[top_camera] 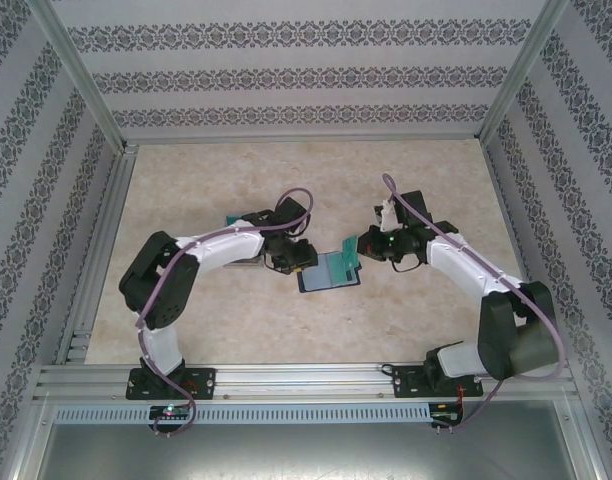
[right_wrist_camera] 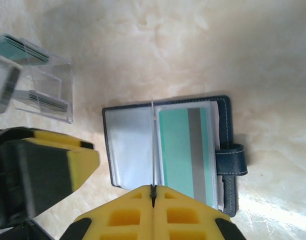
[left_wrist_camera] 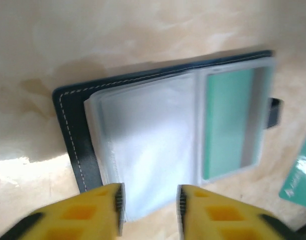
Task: Take the credit cards out of the card holder
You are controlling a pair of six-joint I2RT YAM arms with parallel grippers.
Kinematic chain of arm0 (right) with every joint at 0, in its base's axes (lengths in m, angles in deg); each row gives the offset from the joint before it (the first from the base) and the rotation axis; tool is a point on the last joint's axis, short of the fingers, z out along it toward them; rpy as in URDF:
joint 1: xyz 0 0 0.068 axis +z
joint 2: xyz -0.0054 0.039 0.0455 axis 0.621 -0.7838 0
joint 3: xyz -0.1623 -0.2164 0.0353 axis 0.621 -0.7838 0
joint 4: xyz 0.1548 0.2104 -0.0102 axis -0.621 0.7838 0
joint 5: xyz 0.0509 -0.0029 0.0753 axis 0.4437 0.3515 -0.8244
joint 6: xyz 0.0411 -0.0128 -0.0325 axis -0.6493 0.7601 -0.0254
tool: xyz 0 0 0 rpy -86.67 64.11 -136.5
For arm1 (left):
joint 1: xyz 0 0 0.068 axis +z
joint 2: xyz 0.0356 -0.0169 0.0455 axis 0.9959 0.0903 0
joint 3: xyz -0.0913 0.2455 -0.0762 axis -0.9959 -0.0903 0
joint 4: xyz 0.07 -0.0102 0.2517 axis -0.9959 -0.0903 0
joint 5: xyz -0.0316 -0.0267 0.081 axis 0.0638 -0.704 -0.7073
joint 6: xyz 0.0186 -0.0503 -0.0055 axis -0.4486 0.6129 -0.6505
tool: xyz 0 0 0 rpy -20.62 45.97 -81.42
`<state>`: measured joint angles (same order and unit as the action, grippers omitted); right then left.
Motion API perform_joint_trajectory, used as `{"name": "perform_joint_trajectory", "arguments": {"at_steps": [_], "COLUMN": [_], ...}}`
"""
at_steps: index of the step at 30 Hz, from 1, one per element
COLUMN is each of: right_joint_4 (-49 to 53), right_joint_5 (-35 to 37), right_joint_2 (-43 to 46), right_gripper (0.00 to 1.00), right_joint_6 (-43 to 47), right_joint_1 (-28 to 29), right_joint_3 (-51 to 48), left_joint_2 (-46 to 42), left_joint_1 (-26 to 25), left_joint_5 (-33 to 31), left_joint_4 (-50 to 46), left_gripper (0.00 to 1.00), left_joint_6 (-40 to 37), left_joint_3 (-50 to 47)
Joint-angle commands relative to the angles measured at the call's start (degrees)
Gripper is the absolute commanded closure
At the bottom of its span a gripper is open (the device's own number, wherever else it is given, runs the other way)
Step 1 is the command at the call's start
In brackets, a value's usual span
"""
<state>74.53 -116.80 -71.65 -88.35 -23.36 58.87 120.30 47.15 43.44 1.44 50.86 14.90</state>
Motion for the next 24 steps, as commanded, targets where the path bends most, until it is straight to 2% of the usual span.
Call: {"name": "perform_joint_trajectory", "arguments": {"at_steps": [1,3,4,6,11,15,20,24], "right_joint_4": [2.5,3.6,4.2,4.6,4.7,5.2,6.0,11.3], "right_joint_5": [4.5,7.0,8.3,9.6,12.1,13.6,13.9,12.6], "right_joint_2": [1.4,0.4,-0.4,-2.3,-7.8,-14.1,-22.9,-31.3], "right_gripper": [1.0,1.0,1.0,1.0,1.0,1.0,1.0,1.0], "right_joint_6": [3.4,5.4,6.7,8.7,14.5,23.9,33.8,37.3], "right_joint_1": [2.7,5.0,6.4,8.5,13.6,18.6,22.7,24.0], "right_joint_3": [5.0,7.9,9.6,12.5,21.1,29.7,40.5,52.3], "left_joint_2": [-8.3,-12.5,-14.9,-19.6,-32.0,-42.5,-52.5,-57.2], "left_joint_1": [1.4,2.5,3.2,4.6,8.2,11.1,13.1,13.4], "left_joint_5": [-5.4,-8.1,-9.6,-11.8,-20.1,-25.9,-28.8,-31.2], "left_joint_4": [-4.1,-5.8,-6.5,-8.0,-14.7,-20.1,-23.9,-28.6], "left_gripper": [0.4,0.27,0.16,0.01,0.01,0.01,0.0,0.0], "left_joint_6": [0.5,0.8,1.0,1.3,2.5,3.9,4.8,5.7], "left_joint_3": [2.2,1.5,0.9,-0.3,-3.4,-6.5,-10.1,-10.9]}}
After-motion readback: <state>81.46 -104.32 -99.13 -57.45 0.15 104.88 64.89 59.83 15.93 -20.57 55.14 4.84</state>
